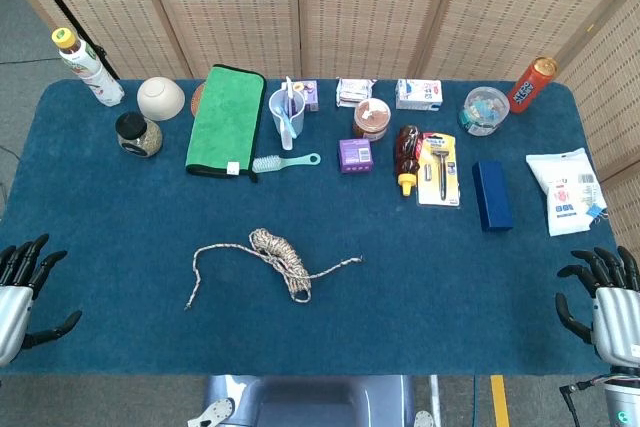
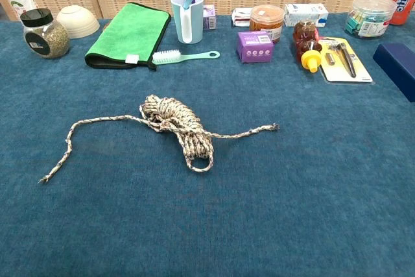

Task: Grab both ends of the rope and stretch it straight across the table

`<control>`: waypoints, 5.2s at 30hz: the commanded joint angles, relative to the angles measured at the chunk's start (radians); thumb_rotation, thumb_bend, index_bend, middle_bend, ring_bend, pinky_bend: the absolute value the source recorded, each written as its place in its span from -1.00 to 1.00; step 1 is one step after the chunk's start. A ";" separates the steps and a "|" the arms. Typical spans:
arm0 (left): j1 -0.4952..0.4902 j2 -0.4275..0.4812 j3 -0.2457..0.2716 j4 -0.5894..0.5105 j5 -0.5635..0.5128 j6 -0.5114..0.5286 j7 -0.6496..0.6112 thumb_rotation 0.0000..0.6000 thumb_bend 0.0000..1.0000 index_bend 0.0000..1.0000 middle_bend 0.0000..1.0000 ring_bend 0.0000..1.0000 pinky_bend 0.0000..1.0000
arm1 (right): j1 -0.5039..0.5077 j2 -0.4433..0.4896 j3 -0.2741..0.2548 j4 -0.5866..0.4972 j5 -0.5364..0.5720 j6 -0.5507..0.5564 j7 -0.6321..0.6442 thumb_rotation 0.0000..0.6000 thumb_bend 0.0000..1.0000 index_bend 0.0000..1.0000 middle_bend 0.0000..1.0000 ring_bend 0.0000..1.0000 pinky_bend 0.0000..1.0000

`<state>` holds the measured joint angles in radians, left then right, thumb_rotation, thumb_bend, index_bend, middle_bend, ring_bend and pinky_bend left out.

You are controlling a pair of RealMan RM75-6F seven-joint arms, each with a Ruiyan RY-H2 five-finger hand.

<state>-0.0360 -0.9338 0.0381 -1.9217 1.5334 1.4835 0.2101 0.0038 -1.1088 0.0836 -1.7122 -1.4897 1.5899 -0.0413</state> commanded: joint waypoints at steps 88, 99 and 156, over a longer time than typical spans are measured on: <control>-0.127 0.107 -0.075 -0.084 -0.038 -0.096 0.085 0.49 -0.62 -0.67 -1.00 -1.00 -1.00 | 0.603 -0.552 0.083 0.395 0.095 -0.614 0.036 1.00 -0.12 -0.08 -0.92 -1.00 -1.00; -0.115 0.119 -0.066 -0.085 -0.034 -0.084 0.071 0.49 -0.62 -0.67 -1.00 -1.00 -1.00 | 0.634 -0.594 0.066 0.433 0.114 -0.652 0.008 1.00 -0.12 -0.10 -0.92 -1.00 -1.00; -0.109 0.123 -0.062 -0.058 -0.031 -0.078 0.045 0.49 -0.62 -0.68 -1.00 -1.00 -1.00 | 0.659 -0.645 0.058 0.524 0.113 -0.623 0.034 1.00 -0.12 0.30 -0.51 -0.86 -1.00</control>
<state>-0.1446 -0.8105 -0.0242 -1.9802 1.5019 1.4060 0.2553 0.6630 -1.7556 0.1406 -1.1874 -1.3760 0.9649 -0.0078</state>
